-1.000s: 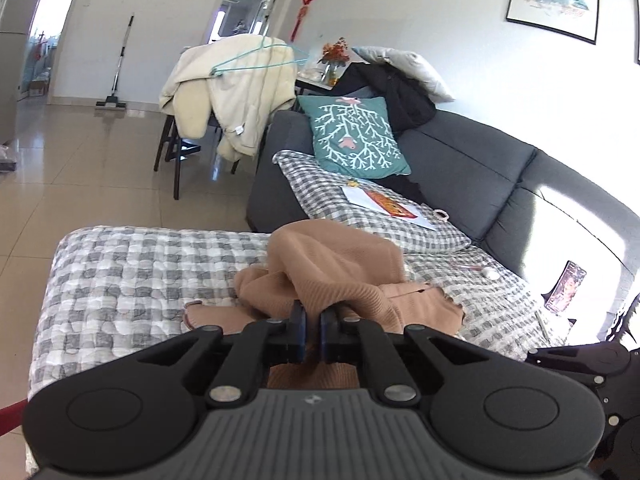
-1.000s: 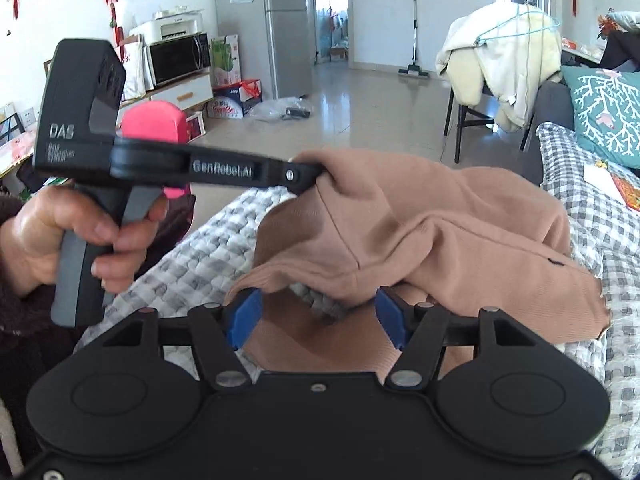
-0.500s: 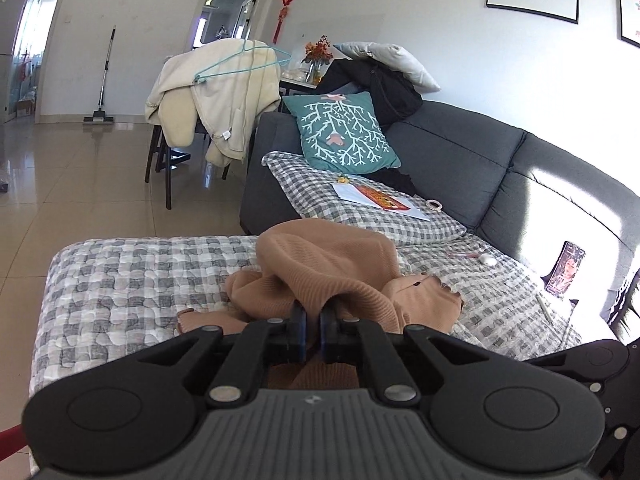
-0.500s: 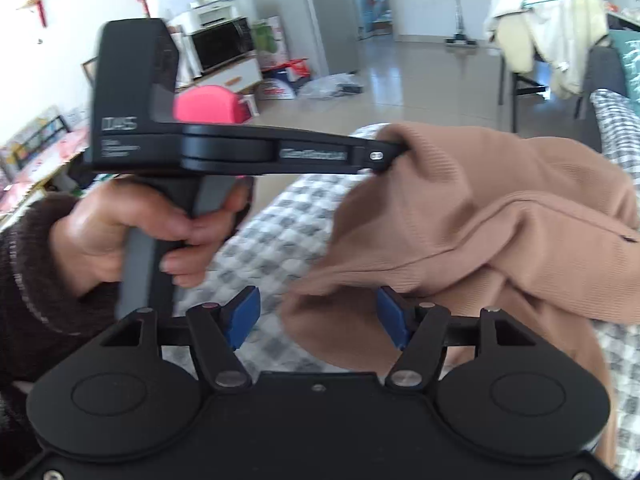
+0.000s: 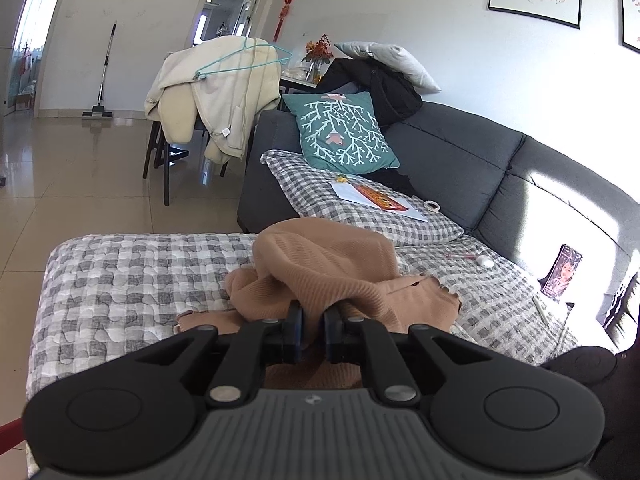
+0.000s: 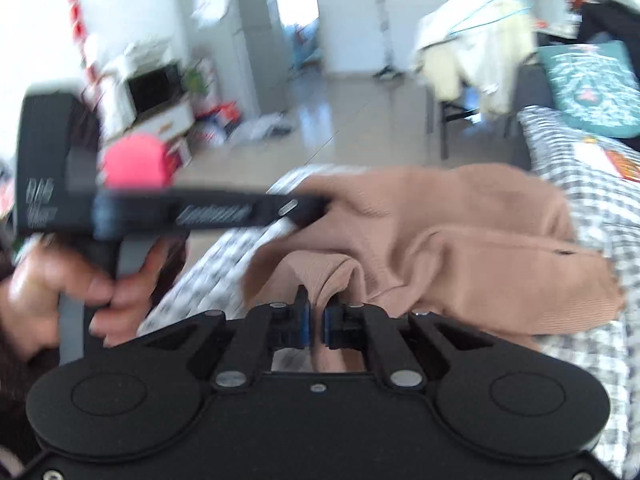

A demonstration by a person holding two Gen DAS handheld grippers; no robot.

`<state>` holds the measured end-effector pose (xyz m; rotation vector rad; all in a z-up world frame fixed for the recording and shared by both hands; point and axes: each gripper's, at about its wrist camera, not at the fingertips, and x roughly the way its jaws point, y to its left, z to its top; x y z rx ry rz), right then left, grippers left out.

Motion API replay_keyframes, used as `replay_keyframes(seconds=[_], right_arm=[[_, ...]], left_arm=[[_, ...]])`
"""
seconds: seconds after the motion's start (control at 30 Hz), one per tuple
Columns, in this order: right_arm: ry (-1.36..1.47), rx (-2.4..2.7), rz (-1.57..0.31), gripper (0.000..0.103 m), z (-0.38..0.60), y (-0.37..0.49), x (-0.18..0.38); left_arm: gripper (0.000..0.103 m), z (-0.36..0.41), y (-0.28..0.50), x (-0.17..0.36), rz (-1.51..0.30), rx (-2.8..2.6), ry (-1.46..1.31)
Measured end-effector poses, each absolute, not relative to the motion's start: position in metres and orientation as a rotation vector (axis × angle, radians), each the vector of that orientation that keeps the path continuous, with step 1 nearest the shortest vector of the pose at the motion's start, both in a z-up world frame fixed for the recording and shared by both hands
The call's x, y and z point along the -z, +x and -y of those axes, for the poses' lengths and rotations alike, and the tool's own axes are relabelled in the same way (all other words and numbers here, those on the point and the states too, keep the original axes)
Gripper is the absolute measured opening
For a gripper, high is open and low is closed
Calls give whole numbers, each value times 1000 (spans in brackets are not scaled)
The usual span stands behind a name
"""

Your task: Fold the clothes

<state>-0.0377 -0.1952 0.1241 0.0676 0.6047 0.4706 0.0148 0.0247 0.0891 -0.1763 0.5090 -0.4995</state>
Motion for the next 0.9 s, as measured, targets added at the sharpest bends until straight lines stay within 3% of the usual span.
replay_keyframes(seconds=[0.13, 0.23, 0.43, 0.73, 0.9], right_arm=[[196, -309, -578, 7, 238, -26, -130], [237, -206, -585, 7, 261, -16, -127], [252, -69, -588, 7, 291, 0, -120], [220, 188, -735, 9, 329, 41, -65], [78, 204, -762, 22, 316, 39, -48]], left_arm=[[18, -28, 15, -89, -513, 491, -177], [32, -29, 16, -89, -521, 496, -184], [48, -24, 16, -89, -525, 493, -160], [48, -20, 28, -77, -609, 460, -131], [49, 0, 43, -59, -617, 485, -39]])
